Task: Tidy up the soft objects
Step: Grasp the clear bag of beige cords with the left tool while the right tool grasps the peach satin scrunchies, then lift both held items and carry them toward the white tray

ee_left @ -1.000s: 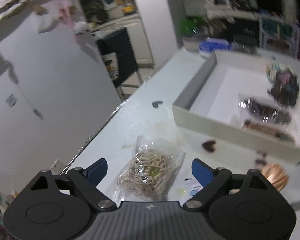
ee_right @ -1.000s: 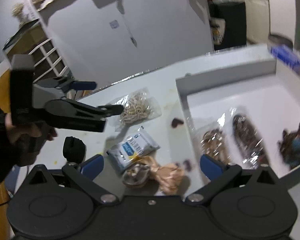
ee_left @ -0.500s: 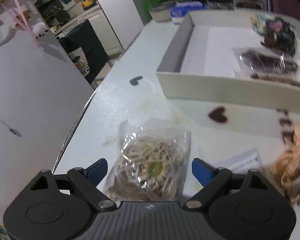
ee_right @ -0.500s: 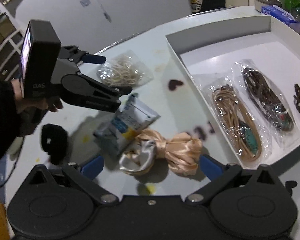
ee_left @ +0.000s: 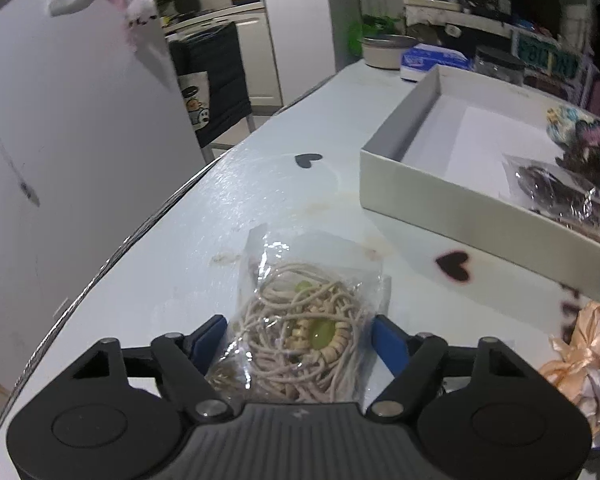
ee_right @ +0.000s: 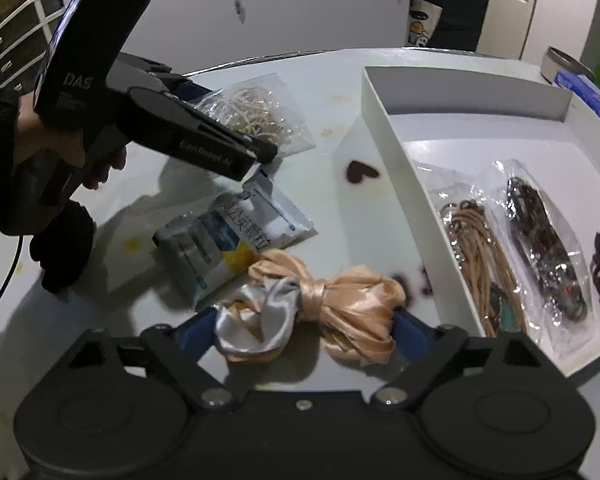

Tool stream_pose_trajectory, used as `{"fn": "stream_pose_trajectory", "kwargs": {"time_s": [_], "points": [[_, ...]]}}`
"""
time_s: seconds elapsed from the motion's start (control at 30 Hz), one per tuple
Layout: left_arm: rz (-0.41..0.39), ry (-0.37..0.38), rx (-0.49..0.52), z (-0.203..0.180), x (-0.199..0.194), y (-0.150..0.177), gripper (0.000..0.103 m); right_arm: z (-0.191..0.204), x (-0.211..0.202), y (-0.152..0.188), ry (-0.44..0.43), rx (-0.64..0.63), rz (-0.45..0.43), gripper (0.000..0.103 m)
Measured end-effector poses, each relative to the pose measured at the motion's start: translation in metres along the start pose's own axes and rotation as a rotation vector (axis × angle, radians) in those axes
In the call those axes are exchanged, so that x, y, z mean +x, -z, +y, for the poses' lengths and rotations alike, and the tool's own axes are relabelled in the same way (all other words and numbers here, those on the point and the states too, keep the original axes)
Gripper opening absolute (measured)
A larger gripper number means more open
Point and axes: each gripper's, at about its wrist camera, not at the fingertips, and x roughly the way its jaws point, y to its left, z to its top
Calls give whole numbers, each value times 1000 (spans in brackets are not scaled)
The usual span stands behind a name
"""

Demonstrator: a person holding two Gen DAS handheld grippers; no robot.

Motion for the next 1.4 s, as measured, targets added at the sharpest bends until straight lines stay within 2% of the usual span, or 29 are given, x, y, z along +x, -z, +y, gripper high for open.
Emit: {"fn": "stream_pose_trajectory", "kwargs": {"time_s": [0.1,0.27,0.47,0.57,1.0,1.4], "points": [[1,-12,-41,2,-3,1,70,-3,-2,-2,-2,-6,-6,80],[6,-39,-111,3,-10,6,67,-10,-4,-2,-39,4,-9,55],[18,-81,-223,6,-22,14,65,-15,-7,-1,-55,-1,-18,37],[20,-111,-275,7,-30,18,64,-16,-9,0,-69,-4,-21,31],[-26,-184,-478,-1,-88,24,64,-21,-30,0,-96,-14,-68,27],[-65,-274,-676,-60,-170,37,64,-39,-81,-3,-141,-5,-176,26]]}}
